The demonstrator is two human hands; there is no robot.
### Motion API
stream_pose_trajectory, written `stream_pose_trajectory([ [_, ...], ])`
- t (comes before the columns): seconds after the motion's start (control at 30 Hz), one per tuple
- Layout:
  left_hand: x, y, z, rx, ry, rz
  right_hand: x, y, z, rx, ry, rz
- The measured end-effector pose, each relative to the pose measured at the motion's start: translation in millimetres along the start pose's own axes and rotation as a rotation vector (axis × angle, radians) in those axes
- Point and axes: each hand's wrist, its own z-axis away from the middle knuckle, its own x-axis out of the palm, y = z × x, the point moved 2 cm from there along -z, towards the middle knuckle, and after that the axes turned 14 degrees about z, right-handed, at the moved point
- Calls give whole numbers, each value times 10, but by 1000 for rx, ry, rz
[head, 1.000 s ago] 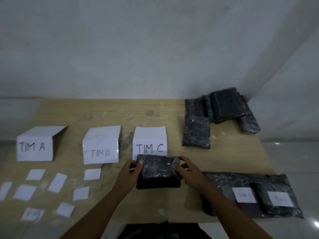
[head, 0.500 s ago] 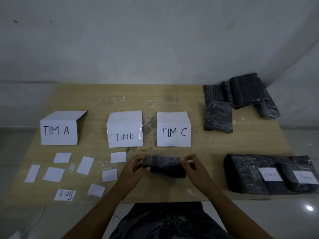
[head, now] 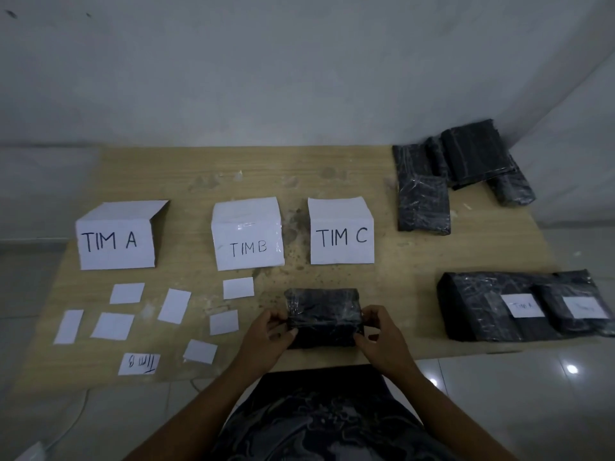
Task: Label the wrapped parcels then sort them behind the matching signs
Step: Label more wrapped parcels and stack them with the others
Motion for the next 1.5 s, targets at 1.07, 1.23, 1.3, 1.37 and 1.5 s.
stream_pose_trajectory([
  [1.07,-1041,-648,732,-15,273,-1117,1368,-1600,-294,-854,-467,736],
  [1.23,-1072,-626,769,172,362,-1064,1372,-1514,-274,-840,-489,763],
  [1.3,-1102,-633,801,255,392,-960,1359,-1512,-264,-824,-509,721],
  [1.37,-1126,-612,823,311,443,-778,1342,-1518,-263,-799,-524,678],
  [1.5,-1134,-417,785,301,492,-379,1288,-1533,-288,-689,-521,559],
])
